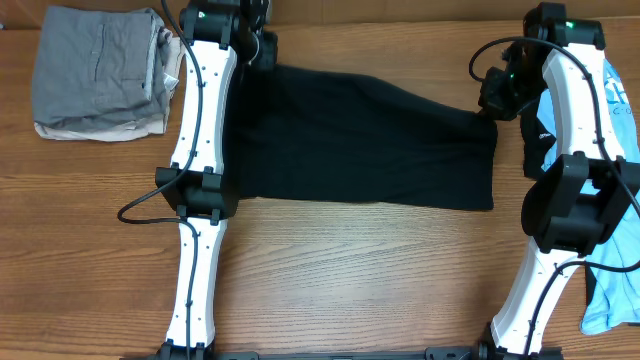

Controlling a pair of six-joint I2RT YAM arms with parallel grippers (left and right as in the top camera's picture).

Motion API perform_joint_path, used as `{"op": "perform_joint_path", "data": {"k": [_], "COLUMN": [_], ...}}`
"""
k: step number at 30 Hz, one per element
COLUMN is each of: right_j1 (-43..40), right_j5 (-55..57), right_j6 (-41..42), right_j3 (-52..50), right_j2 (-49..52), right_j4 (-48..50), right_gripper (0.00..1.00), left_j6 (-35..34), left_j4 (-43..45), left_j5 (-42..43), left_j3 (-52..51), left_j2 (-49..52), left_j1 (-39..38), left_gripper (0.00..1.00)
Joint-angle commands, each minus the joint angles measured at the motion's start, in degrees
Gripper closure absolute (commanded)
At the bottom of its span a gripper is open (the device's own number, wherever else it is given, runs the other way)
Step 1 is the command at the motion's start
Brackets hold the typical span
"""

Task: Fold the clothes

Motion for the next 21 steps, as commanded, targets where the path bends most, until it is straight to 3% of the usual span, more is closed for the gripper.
{"op": "perform_joint_path", "data": {"k": [1, 6, 16, 21], "right_j1": [0.33, 1.9, 2.29, 2.29], "right_j5": [-1.62, -1.29, -1.51, -1.51], "right_j6": [0.04, 0.02, 0.28, 0.24], "right_j3": [0.17, -1.46, -4.9, -4.92], "right_j2": [-1.77, -1.79, -1.84, -1.84], "right_j4": [-2.16, -4.5, -2.93, -2.47], "right_gripper": [0.96, 0.96, 0.96, 0.96], "left_j6": [1.33, 1.38, 1.75, 1.44], "left_j4": [-3.93, -9.11, -9.14, -9.11], "left_j5": [-5.49, -10.51, -8.9, -8.68], "left_j3": [1.11, 0.96, -0.26, -13.88], "left_j2": [-3.37, -3.63, -9.84, -16.06], "left_j1": [0.13, 0.11, -0.17, -0.33], "left_gripper": [0.96, 0.96, 0.96, 0.96]}}
